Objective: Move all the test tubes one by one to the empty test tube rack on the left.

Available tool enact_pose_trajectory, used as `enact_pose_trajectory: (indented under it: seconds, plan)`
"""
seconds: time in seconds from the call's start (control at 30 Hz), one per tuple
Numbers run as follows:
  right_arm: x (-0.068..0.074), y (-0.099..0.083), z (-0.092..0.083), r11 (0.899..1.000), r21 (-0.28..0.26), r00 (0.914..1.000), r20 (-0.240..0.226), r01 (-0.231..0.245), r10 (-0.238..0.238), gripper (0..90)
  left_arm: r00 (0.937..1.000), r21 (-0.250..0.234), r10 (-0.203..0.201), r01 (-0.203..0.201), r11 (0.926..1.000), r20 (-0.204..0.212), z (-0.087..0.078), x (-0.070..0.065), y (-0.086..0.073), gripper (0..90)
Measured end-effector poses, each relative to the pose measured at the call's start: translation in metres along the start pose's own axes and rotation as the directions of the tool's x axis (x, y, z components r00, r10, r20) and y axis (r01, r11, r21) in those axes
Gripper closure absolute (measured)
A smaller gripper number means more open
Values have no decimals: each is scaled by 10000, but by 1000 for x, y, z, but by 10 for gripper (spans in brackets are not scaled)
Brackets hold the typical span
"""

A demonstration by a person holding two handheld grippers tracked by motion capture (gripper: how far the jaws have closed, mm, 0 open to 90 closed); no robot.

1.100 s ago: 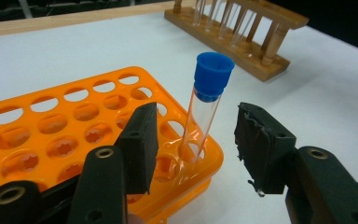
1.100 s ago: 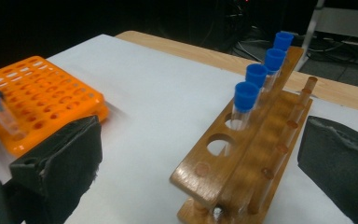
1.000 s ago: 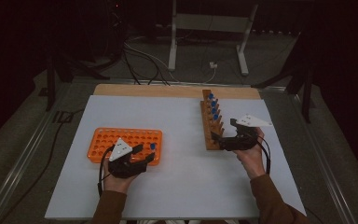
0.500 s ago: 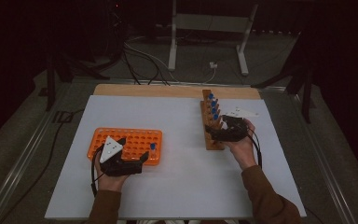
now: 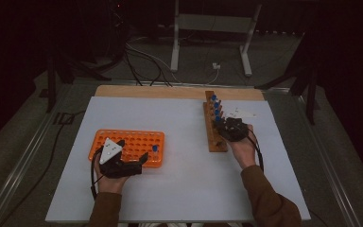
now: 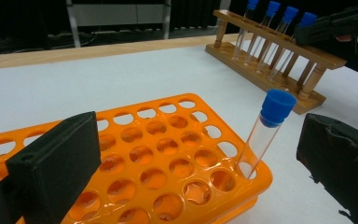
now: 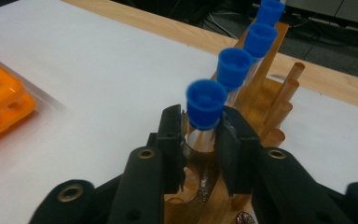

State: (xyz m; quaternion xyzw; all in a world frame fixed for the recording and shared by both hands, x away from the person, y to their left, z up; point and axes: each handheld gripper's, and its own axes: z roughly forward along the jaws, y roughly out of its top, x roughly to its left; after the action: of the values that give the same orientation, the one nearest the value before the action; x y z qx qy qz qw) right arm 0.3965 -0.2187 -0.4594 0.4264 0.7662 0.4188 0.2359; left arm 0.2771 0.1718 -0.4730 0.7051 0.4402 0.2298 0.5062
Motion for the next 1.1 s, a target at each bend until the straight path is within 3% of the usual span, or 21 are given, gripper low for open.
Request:
enact_pose_trajectory:
  seconds: [0.43, 0.73, 1.1]
  plan:
    - [0, 1, 1, 9995, -276, 9998, 66, -174, 176, 769, 10000, 100, -18, 19, 9999, -40, 2, 0, -2, 8]
    - [-2, 8, -14, 9966, -795, 9997, 51, -214, 219, 770, 10000, 183, -39, 39, 9998, -39, 5, 0, -4, 8]
    - [0, 30, -38, 9915, -1293, 9998, -25, 171, -176, 770, 9999, 248, -126, 124, 9996, 63, 6, 0, -4, 9]
